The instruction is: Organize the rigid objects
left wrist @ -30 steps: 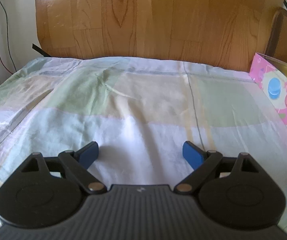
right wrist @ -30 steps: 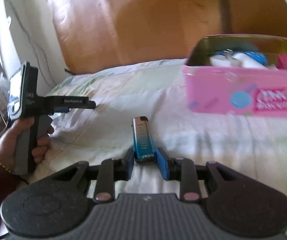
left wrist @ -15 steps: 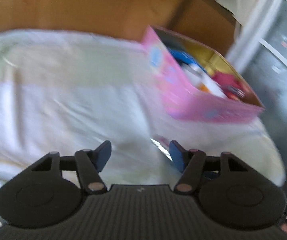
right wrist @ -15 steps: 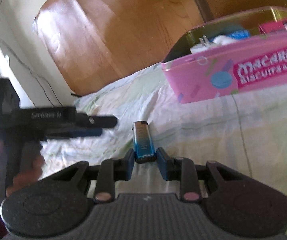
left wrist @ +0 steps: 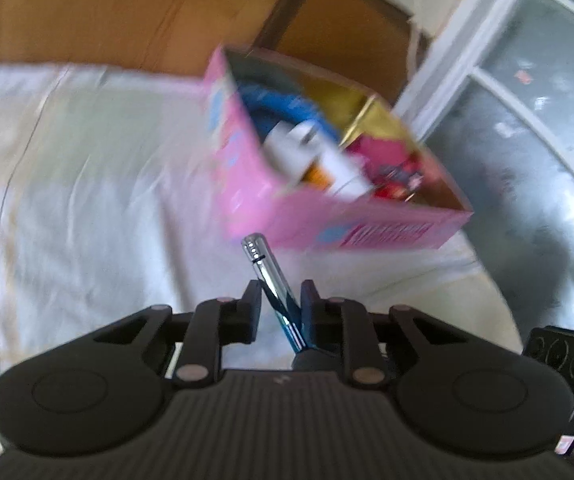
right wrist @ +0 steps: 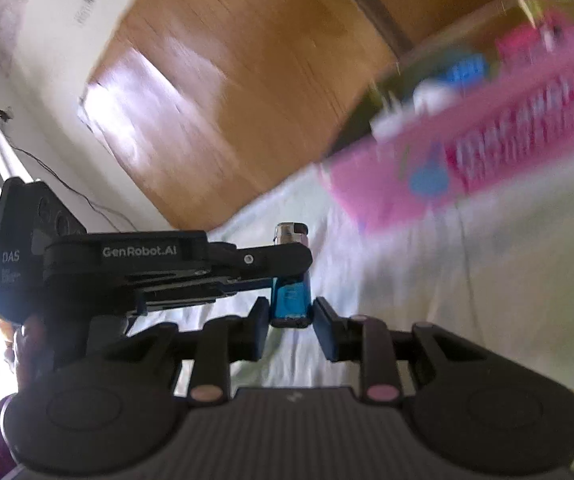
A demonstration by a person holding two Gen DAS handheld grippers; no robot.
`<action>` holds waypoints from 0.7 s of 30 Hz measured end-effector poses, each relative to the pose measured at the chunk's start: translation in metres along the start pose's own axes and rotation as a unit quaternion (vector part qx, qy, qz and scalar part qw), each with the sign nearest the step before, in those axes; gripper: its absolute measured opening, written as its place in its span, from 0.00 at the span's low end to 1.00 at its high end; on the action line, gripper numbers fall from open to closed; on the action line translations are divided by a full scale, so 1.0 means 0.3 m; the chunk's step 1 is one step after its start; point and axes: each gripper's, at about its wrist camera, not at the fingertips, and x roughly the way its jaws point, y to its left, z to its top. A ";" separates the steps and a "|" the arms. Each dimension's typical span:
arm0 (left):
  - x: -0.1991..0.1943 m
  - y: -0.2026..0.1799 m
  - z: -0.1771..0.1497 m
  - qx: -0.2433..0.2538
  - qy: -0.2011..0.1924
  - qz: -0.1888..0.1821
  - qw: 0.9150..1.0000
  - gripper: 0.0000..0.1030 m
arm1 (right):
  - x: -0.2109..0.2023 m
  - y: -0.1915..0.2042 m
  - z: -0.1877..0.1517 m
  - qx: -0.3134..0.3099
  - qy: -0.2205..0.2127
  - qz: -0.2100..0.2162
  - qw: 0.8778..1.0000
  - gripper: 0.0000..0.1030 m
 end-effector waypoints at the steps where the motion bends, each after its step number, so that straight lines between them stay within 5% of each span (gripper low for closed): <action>1: -0.004 -0.024 0.028 0.012 -0.010 -0.005 1.000 0.22 | -0.013 0.009 0.022 -0.013 -0.016 -0.003 1.000 0.24; 8: 0.102 -0.174 0.216 0.079 -0.047 -0.025 0.995 0.22 | -0.045 -0.011 0.192 -0.077 -0.099 -0.061 0.990 0.24; 16: 0.341 -0.243 0.311 0.093 -0.019 -0.023 0.995 0.23 | 0.008 -0.173 0.325 -0.066 -0.085 -0.124 0.986 0.24; 21: 0.445 -0.271 0.361 0.110 -0.036 0.053 0.992 0.49 | 0.087 -0.165 0.380 -0.158 -0.107 -0.219 0.957 0.32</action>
